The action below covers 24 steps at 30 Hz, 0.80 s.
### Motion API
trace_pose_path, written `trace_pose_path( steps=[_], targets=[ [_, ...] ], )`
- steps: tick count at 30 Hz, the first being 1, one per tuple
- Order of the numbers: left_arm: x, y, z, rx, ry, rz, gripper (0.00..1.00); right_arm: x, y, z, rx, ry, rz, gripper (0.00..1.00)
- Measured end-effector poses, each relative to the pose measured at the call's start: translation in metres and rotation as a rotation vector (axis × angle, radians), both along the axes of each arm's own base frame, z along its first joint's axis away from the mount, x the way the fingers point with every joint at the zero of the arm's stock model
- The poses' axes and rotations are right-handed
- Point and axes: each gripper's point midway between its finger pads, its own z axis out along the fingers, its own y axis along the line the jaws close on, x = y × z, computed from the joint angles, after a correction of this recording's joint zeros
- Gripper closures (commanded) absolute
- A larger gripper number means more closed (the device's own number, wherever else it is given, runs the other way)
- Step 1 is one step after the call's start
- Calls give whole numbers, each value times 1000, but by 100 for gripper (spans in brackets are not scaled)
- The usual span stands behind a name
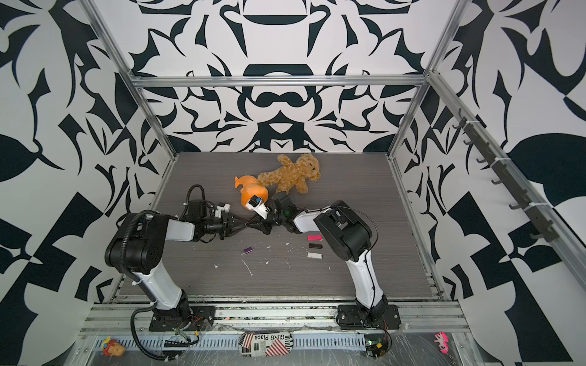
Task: Close the usb drive cover
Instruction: Pick up the cover from the center of the board.
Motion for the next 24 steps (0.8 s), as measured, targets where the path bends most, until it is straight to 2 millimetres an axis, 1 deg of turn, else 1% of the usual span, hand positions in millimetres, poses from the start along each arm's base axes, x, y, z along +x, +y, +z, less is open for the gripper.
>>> trace_pose_path(
  steps=[8, 20, 21, 23, 24],
  targets=[
    [0, -1, 0, -2, 0, -1, 77, 0, 0, 0, 1, 13, -6, 84],
    [1, -1, 0, -4, -9, -2, 91, 0, 0, 0, 2, 30, -12, 84],
    [1, -1, 0, -4, -9, -2, 92, 0, 0, 0, 3, 33, -13, 81],
    [1, -1, 0, -5, -8, -3, 93, 0, 0, 0, 2, 36, -16, 72],
    [1, -1, 0, -5, -7, -3, 93, 0, 0, 0, 1, 36, -18, 66]
  ],
)
